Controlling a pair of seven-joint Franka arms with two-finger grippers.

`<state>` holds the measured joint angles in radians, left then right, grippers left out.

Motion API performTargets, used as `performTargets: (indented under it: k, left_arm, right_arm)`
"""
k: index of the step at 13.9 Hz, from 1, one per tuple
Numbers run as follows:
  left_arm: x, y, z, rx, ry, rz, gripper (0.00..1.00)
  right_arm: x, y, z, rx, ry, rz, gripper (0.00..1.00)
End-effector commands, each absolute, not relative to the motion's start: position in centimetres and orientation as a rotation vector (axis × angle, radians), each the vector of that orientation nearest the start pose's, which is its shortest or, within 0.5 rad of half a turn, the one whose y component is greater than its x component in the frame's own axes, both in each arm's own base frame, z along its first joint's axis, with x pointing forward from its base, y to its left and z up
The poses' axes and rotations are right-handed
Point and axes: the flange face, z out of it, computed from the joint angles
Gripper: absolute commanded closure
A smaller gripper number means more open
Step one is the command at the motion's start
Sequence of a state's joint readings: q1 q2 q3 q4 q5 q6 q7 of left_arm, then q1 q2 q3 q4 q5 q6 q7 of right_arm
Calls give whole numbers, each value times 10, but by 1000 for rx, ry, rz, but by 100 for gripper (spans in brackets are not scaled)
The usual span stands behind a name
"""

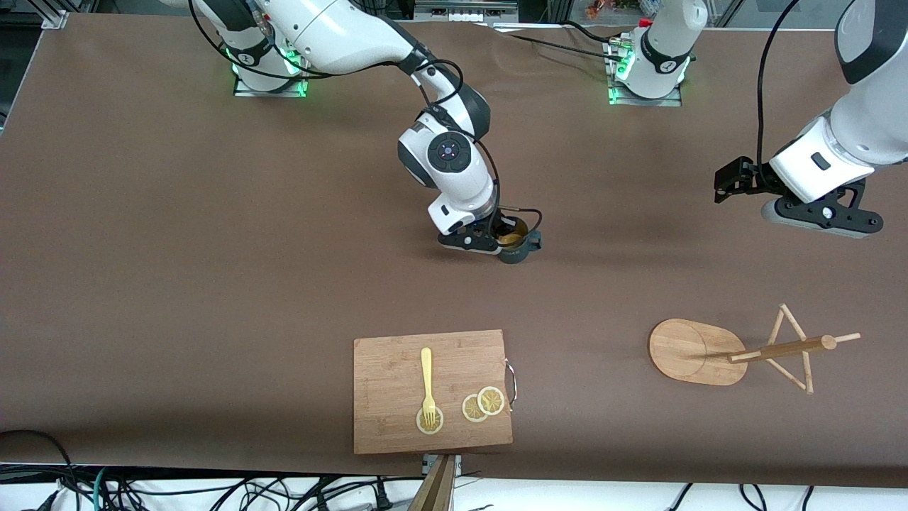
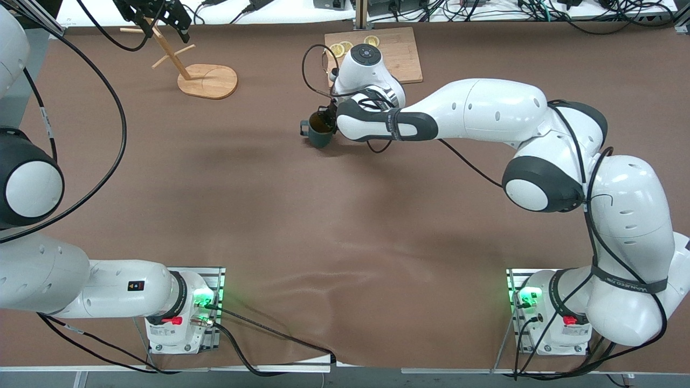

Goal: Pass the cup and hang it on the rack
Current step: 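Carry the mug with the right gripper toward the table's middle, then release the mug with the right gripper while the left gripper approaches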

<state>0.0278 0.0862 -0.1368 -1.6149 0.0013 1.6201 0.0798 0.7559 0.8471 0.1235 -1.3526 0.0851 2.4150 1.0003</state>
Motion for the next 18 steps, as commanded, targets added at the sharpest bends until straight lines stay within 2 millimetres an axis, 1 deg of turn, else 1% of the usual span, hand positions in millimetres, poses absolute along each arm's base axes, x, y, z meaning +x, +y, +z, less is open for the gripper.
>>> performTargets:
  k: [1, 4, 6, 7, 9, 10, 11, 12, 13, 14, 15, 16, 17, 18]
  left_arm:
    - [576, -61, 563, -3149, 343, 149, 0]
    - [574, -61, 562, -3149, 350, 169, 0]
    - [568, -72, 561, -3181, 370, 235, 0]
    - [563, -76, 558, -3185, 384, 292, 0]
    - [549, -83, 551, -3193, 406, 472, 0]
    - [543, -81, 549, -3189, 431, 533, 0]
    - [538, -78, 551, -3204, 544, 552, 0]
    - [538, -75, 549, -3194, 703, 558, 0]
    - [540, -65, 545, -3182, 830, 562, 0]
    - [540, -56, 532, -3175, 890, 591, 0]
    - [539, -38, 521, -3185, 908, 613, 0]
    - [538, -22, 512, -3192, 973, 616, 0]
    - [537, -11, 506, -3184, 1075, 604, 0]
    - [537, 9, 498, -3184, 1162, 569, 0]
  right_arm:
    - [501, 579, 237, -2851, 327, -21, 0]
    - [504, 577, 249, -2841, 336, -22, 0]
    - [513, 576, 267, -2824, 338, -41, 0]
    - [521, 574, 276, -2820, 346, -46, 0]
    - [538, 566, 297, -2820, 365, -40, 0]
    - [545, 560, 307, -2828, 371, -33, 0]
    - [554, 551, 318, -2841, 380, -22, 0]
    - [562, 541, 333, -2852, 348, -26, 0]
    - [569, 531, 340, -2874, 291, -21, 0]
    - [577, 518, 351, -2888, 257, -18, 0]
    - [584, 505, 362, -2896, 226, -19, 0]
    - [591, 493, 362, -2916, 194, -4, 0]
    - [597, 481, 364, -2936, 158, 15, 0]
    - [600, 470, 381, -2945, 114, 8, 0]
